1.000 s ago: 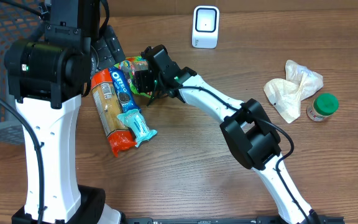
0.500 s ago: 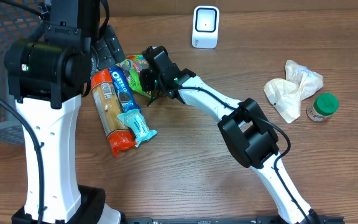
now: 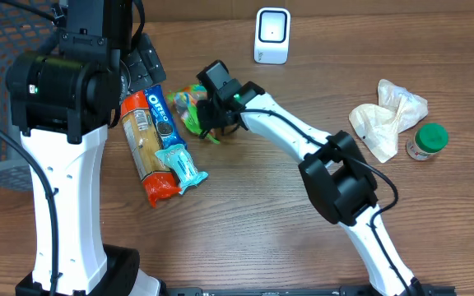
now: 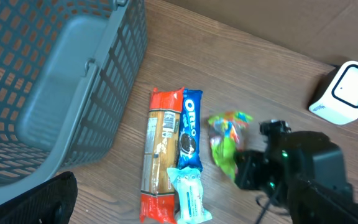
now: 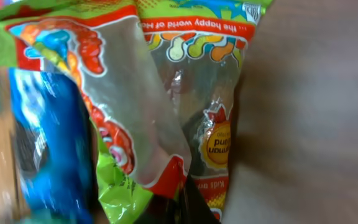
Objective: Scan the item barcode
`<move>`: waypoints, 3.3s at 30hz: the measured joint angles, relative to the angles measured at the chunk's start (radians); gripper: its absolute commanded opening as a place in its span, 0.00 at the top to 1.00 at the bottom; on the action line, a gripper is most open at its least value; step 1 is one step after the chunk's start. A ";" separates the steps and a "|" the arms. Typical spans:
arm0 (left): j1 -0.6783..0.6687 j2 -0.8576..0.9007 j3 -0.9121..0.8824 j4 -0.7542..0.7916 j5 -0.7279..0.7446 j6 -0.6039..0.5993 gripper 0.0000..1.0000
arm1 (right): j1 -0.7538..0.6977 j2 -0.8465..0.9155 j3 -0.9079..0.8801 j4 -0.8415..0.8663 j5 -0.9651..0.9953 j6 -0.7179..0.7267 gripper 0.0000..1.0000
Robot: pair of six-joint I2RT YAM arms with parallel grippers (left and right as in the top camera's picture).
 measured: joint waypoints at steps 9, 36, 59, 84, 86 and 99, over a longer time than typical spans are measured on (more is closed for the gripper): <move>0.000 0.000 0.000 0.000 0.000 0.000 0.00 | -0.109 -0.105 -0.021 -0.309 -0.245 -0.129 0.96; 0.000 0.000 0.000 0.000 0.000 0.000 0.00 | -0.486 -0.142 -0.027 -0.943 -1.091 -0.869 0.96; 0.000 0.000 0.000 0.000 0.000 -0.001 0.00 | -0.503 -0.142 -0.027 -0.842 -0.948 -0.770 0.96; 0.000 0.000 0.000 0.000 0.000 -0.003 0.00 | -0.285 -0.175 -0.028 -0.726 0.028 -0.349 0.60; 0.000 0.000 0.000 0.000 0.000 -0.003 0.00 | -0.283 -0.205 -0.028 -0.710 0.044 -0.340 0.58; 0.000 0.000 0.000 0.000 0.000 -0.003 0.00 | -0.132 -0.283 -0.108 -0.487 0.306 -0.284 0.19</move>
